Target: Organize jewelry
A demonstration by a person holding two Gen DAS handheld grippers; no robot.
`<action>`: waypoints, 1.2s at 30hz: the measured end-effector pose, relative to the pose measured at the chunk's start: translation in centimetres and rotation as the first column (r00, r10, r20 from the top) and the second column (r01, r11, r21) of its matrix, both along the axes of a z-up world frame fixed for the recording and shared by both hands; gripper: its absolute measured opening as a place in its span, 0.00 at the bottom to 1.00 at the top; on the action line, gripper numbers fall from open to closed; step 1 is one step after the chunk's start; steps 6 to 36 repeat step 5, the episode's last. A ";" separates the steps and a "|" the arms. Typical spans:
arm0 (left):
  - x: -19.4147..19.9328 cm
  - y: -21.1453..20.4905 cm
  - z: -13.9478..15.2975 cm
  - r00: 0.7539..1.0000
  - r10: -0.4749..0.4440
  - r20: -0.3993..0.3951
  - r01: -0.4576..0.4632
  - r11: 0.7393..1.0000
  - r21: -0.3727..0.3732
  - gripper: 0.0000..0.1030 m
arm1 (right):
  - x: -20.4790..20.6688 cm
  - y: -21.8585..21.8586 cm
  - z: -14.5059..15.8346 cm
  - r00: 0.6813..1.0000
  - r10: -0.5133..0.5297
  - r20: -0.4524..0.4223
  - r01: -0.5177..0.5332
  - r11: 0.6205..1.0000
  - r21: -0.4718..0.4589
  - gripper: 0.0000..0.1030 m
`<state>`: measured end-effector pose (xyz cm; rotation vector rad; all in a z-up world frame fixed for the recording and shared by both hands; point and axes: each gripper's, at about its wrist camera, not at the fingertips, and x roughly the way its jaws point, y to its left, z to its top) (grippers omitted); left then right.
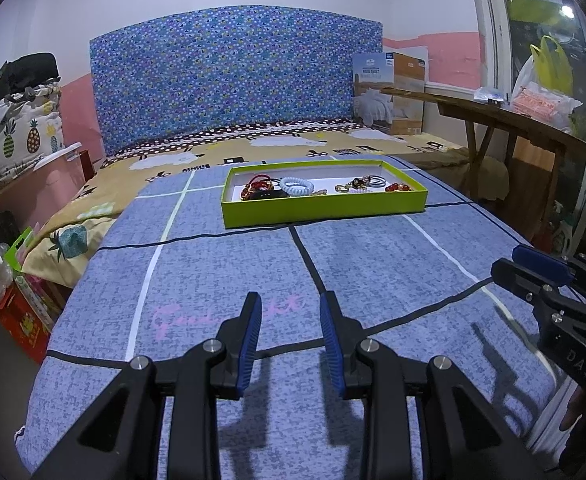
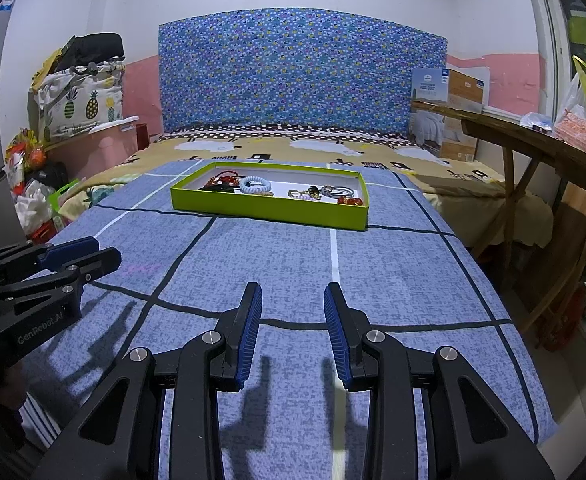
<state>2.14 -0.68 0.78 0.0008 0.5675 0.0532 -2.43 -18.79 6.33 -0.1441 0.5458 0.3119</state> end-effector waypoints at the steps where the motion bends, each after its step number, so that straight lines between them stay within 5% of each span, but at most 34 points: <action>1: 0.0 0.0 0.0 1.000 0.002 0.000 -0.002 1.000 0.000 0.31 | 0.0 0.0 0.0 1.000 0.000 0.001 0.000 1.000 -0.001 0.32; 36: 0.1 0.0 0.0 1.000 -0.001 -0.003 0.001 1.000 -0.008 0.31 | 0.0 0.0 0.0 1.000 0.001 0.000 -0.001 1.000 -0.001 0.32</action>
